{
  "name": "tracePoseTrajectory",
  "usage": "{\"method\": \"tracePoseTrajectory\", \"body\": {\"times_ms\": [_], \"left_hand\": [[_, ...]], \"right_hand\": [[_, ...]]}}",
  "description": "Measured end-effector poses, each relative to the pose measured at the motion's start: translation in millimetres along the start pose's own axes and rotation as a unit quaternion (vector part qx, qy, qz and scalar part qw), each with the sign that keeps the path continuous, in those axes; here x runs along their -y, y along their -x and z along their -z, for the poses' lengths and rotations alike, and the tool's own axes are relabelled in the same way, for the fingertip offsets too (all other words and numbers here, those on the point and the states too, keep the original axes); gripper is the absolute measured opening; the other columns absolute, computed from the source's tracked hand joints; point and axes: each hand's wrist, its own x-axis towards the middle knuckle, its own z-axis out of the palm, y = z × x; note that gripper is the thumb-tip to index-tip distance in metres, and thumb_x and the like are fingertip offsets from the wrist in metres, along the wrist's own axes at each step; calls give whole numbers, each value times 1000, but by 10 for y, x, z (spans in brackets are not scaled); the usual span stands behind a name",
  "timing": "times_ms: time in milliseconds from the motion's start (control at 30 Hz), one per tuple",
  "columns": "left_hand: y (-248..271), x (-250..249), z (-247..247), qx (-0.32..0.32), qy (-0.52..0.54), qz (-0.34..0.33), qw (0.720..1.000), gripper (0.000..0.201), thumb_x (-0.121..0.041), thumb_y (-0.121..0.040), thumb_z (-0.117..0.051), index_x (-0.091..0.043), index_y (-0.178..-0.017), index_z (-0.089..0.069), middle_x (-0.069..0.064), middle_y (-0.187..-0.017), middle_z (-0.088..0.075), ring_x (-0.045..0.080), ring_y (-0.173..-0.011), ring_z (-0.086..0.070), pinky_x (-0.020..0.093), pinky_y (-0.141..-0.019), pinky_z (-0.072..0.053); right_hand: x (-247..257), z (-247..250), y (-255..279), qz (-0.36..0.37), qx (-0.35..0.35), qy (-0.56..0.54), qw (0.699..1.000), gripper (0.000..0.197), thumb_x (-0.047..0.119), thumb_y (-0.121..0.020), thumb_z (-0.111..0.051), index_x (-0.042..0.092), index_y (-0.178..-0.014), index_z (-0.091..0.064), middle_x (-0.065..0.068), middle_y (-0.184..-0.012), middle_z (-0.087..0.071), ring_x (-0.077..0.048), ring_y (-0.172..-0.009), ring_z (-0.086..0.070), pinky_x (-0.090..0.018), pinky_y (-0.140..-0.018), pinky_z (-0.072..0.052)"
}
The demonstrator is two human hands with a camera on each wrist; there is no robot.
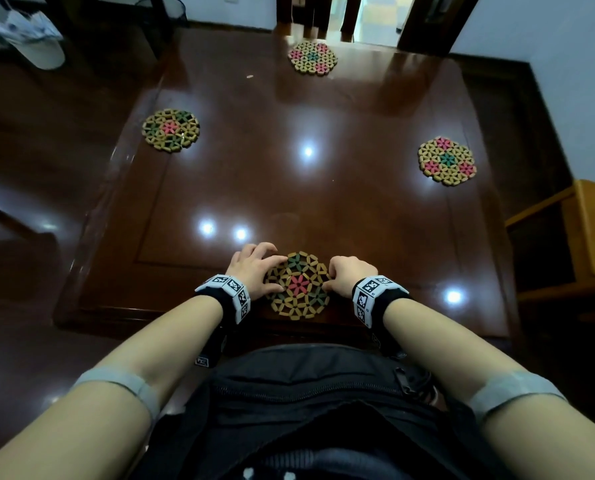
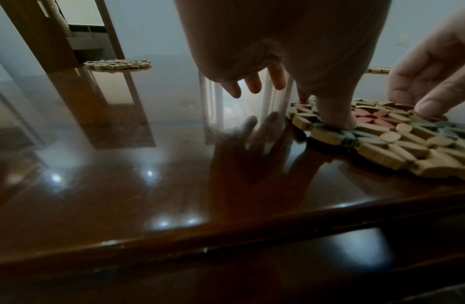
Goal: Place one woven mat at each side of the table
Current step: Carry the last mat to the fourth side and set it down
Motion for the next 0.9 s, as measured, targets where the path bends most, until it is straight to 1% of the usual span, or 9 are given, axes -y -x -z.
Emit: {"method": "tracePoseTrajectory", "body": {"times_ms": [133, 367, 533, 767, 900], "left_hand": [[5, -5, 7, 1, 3, 3, 1000, 68, -53, -80, -64, -38, -141, -38, -6, -147, -29, 23, -135, -25, 39, -111, -23], [6, 6, 0, 3, 4, 3, 1000, 68, -51, -81, -64, -37, -142, -38, -6, -147, -29, 23, -134, -25, 40, -111, -24], [-11, 30, -7, 3, 6, 5, 1000, 68, -53, -81, -63, -40, -142, -37, -7, -146, -30, 23, -134, -25, 40, -111, -24], [-6, 60, -15, 9, 12, 5, 1000, 67, -51, -81, -64, -40, -142, -37, -7, -145, -31, 23, -134, -25, 41, -112, -23], [-1, 63, -28, 2, 18, 8, 1000, 67, -51, -80, -64, -40, -141, -38, -7, -145, -33, 24, -133, -27, 40, -111, -24]], "right_hand": [[8, 10, 5, -2, 6, -7, 1000, 32, 46, -84, -65, 20, -101, -58, -3, -106, -66, -25, -97, -63, -35, -78, -49], [1, 1, 10, 2, 4, -12, 1000, 30, 46, -84, -64, 20, -99, -58, -2, -104, -66, -24, -94, -62, -34, -76, -47], [18, 2, 16, 2, 4, -13, 1000, 31, 47, -84, -64, 21, -99, -59, -1, -104, -66, -23, -93, -62, -34, -75, -47], [17, -33, 14, -6, 3, -22, 1000, 31, 50, -84, -62, 22, -97, -58, -1, -104, -66, -24, -93, -63, -35, -77, -50], [16, -24, 33, -1, 6, -23, 1000, 32, 50, -85, -62, 20, -97, -59, -1, -100, -65, -22, -89, -62, -33, -71, -48]]}}
